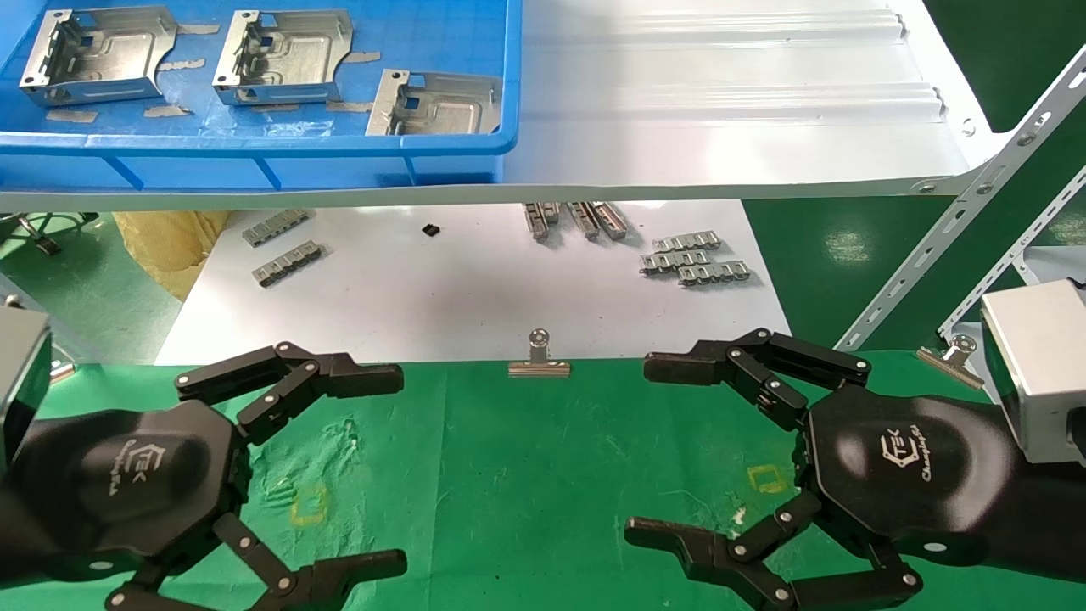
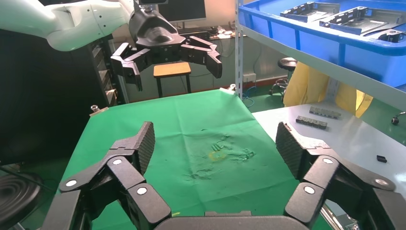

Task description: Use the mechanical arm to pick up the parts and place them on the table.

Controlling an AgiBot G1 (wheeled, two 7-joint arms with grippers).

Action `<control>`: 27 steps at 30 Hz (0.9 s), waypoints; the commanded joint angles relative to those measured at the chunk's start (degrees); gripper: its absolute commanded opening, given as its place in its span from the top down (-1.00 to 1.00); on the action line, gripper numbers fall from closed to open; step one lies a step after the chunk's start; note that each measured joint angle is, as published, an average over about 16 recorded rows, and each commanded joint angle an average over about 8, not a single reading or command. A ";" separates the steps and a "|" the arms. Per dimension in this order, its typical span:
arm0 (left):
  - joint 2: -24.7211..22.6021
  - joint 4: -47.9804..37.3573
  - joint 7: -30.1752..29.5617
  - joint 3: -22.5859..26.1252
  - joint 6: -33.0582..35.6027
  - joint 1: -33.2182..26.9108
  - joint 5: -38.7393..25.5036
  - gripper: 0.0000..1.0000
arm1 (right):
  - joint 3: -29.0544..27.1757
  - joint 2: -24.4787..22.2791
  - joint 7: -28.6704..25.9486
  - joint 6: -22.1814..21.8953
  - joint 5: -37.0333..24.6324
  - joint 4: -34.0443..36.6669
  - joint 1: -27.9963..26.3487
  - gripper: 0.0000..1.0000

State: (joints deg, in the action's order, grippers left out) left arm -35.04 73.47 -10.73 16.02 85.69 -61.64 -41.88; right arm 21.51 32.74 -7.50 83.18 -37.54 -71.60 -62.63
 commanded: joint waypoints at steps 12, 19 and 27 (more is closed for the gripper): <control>0.00 0.00 0.00 0.00 0.00 0.00 0.00 -1.00 | 0.00 0.00 0.00 0.00 0.00 0.00 0.00 1.00; 0.01 0.02 0.03 -0.03 -0.06 -0.11 -0.05 -1.00 | 0.00 0.00 0.00 0.00 0.00 0.00 0.00 1.00; -1.59 -1.62 -2.56 0.78 -1.69 -7.78 -2.82 -1.00 | 0.00 0.00 0.00 0.00 0.00 0.00 0.00 1.00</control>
State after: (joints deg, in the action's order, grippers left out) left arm -37.25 70.30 -12.90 17.22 84.18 -70.96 -45.78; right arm 21.51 32.74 -7.50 83.18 -37.54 -71.60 -62.63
